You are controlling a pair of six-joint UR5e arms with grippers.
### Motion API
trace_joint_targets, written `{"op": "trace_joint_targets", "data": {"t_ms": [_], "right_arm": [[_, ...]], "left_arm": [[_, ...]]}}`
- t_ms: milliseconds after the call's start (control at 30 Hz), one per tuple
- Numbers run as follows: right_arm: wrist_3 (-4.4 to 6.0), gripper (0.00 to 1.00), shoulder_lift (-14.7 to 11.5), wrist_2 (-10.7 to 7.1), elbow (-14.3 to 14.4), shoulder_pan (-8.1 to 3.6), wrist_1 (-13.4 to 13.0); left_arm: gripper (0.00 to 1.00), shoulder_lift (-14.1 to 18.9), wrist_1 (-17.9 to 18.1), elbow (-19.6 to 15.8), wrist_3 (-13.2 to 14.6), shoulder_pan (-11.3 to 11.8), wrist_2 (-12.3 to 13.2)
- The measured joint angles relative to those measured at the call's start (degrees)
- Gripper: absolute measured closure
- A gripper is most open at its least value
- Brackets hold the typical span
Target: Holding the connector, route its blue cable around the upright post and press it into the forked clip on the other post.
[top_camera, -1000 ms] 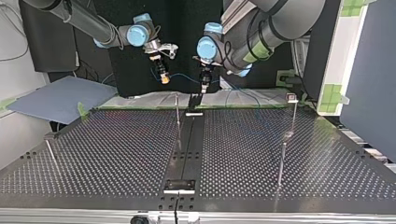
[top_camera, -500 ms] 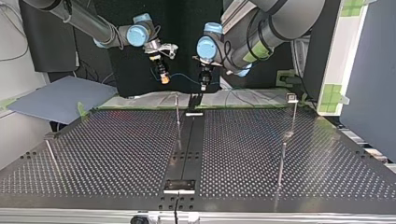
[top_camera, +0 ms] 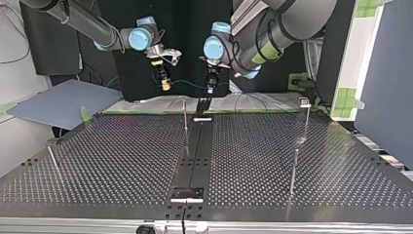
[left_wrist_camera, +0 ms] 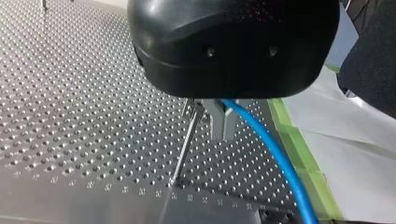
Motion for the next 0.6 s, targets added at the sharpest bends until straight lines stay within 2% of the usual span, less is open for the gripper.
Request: {"op": "trace_joint_targets", "data": {"t_ms": [167,600], "right_arm": [[0.53,1.00,0.0,-0.09,-0.4,-0.65,0.1],[0.75,1.00,0.0,-0.29,-0.5,-1.39,-0.3]], "left_arm": [[1.00,0.0,0.2,0.0,0.1,-0.8,0.0],[1.00,0.0,2.9,0.1,-0.4,-3.3,0.1]]}}
